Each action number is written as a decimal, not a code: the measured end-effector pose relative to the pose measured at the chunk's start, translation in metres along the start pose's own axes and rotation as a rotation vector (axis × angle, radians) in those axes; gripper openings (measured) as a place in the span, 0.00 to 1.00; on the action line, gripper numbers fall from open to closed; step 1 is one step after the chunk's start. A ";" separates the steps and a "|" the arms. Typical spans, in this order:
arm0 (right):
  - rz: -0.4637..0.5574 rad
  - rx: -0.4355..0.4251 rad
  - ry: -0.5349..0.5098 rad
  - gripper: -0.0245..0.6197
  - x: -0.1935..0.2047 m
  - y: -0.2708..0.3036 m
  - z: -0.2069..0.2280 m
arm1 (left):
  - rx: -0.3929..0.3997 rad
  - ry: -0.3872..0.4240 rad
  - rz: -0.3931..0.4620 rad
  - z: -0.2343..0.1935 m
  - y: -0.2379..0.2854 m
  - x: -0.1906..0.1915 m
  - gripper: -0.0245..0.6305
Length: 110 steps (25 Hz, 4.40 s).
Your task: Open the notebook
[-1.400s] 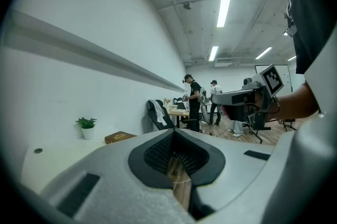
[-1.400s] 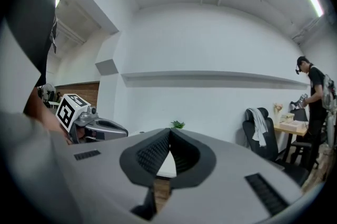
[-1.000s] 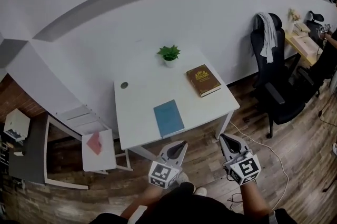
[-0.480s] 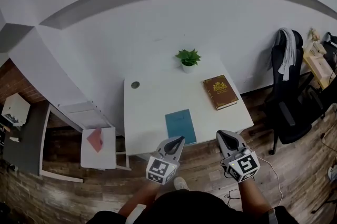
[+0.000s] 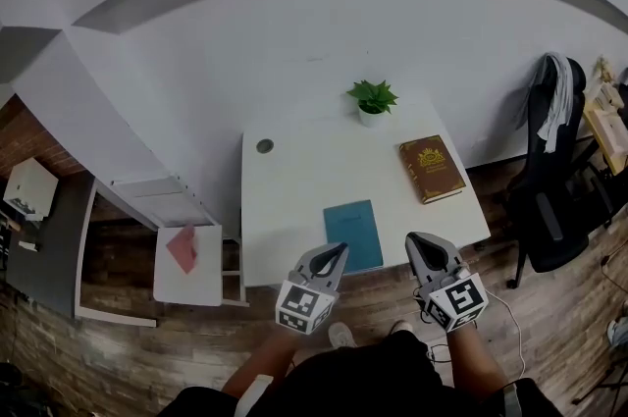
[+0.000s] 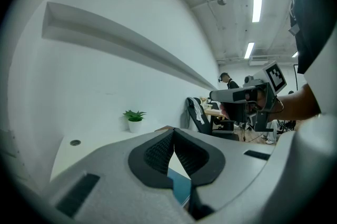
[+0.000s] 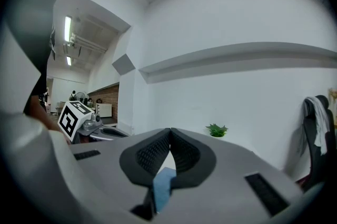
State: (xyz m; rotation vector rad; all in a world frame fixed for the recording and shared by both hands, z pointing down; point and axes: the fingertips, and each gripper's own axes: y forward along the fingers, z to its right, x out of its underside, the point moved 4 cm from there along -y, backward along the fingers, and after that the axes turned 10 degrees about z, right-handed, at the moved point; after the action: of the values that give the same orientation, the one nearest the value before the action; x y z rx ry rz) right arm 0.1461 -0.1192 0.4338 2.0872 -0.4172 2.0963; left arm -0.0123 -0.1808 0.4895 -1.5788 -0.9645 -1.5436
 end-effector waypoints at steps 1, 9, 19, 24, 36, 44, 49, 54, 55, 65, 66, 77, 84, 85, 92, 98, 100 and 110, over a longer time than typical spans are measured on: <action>-0.006 0.000 0.008 0.04 0.002 0.003 0.002 | 0.000 0.006 -0.004 -0.001 0.001 0.001 0.05; -0.041 -0.046 0.025 0.04 0.013 0.018 0.016 | -0.001 0.023 0.002 0.003 0.013 0.010 0.05; -0.133 -0.100 0.062 0.04 0.038 0.008 0.047 | 0.013 0.121 -0.140 0.026 0.042 0.047 0.23; -0.118 -0.124 0.071 0.04 0.042 0.010 0.059 | 0.098 0.395 -0.291 0.048 0.064 0.078 0.28; -0.217 -0.186 0.104 0.04 0.077 -0.003 0.068 | 0.306 0.612 -0.642 0.074 0.093 0.169 0.33; -0.173 -0.105 0.121 0.04 0.080 -0.007 0.108 | 0.319 0.618 -0.779 0.074 0.098 0.208 0.32; -0.178 -0.081 0.125 0.04 0.082 -0.013 0.121 | 0.328 0.602 -0.804 0.072 0.099 0.215 0.29; -0.170 -0.095 0.134 0.04 0.081 -0.012 0.117 | 0.354 0.591 -0.810 0.078 0.096 0.220 0.20; -0.168 -0.096 0.137 0.04 0.081 -0.011 0.116 | 0.356 0.585 -0.810 0.078 0.096 0.221 0.19; -0.160 -0.127 0.138 0.04 0.078 -0.005 0.105 | 0.284 0.448 -0.710 0.077 0.091 0.199 0.07; -0.161 -0.130 0.138 0.04 0.078 -0.004 0.103 | 0.264 0.429 -0.689 0.076 0.089 0.196 0.07; -0.143 -0.211 0.120 0.04 0.069 0.016 0.076 | -0.012 0.322 -0.391 0.051 0.055 0.116 0.05; -0.106 -0.315 0.132 0.04 0.060 0.036 0.047 | -0.287 0.057 -0.166 0.018 0.006 0.087 0.05; -0.098 -0.332 0.133 0.04 0.058 0.039 0.043 | -0.325 0.028 -0.148 0.014 -0.001 0.088 0.05; -0.081 -0.372 0.130 0.04 0.054 0.054 0.025 | -0.537 -0.177 -0.064 -0.013 -0.050 0.101 0.05; -0.081 -0.387 0.120 0.04 0.052 0.061 0.017 | -0.722 -0.307 0.007 -0.053 -0.090 0.107 0.05; -0.083 -0.389 0.119 0.04 0.052 0.063 0.014 | -0.759 -0.305 -0.011 -0.065 -0.100 0.113 0.05; -0.096 -0.376 0.122 0.04 0.058 0.066 0.009 | -0.858 -0.312 -0.232 -0.085 -0.135 0.175 0.05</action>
State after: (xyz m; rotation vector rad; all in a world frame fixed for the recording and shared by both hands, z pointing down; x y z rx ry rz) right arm 0.1335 -0.1899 0.4853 1.7233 -0.6243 1.9021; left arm -0.1707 -0.1879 0.6654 -2.4176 -0.6773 -2.0726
